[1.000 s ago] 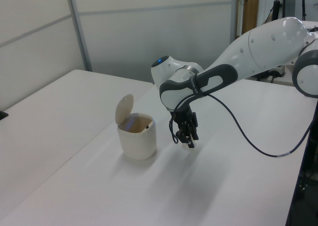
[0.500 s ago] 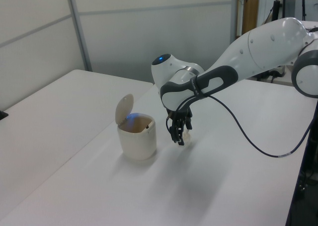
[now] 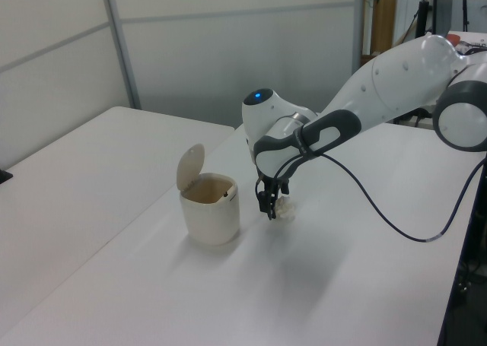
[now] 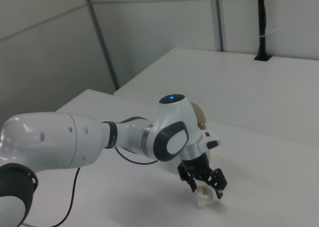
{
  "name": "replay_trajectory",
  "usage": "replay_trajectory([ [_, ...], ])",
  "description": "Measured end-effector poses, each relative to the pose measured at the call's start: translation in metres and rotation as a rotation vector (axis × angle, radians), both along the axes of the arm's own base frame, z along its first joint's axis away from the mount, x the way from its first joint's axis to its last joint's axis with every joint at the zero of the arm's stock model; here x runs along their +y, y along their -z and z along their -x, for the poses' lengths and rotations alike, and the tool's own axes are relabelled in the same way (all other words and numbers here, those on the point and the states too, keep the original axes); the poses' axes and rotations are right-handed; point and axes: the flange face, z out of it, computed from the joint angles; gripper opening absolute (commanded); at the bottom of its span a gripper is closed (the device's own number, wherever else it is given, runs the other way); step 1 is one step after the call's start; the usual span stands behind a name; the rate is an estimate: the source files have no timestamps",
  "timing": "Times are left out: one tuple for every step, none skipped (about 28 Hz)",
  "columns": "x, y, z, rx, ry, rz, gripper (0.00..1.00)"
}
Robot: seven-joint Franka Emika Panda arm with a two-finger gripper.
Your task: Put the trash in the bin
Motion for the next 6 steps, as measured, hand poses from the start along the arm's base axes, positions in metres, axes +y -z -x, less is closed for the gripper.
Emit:
replay_trajectory([
  [-0.0015, 0.0034, -0.0005, -0.002, 0.002, 0.000, 0.82],
  [-0.0030, 0.0063, -0.0008, -0.003, 0.004, 0.001, 0.82],
  [-0.0040, 0.0087, -0.0009, -0.003, 0.005, 0.001, 0.82],
  [-0.0046, 0.0106, -0.0010, -0.003, 0.006, 0.002, 0.82],
  [-0.0052, 0.0124, -0.0009, -0.001, 0.007, 0.002, 0.82],
  [-0.0053, 0.0127, -0.0010, -0.001, 0.008, 0.002, 0.82],
])
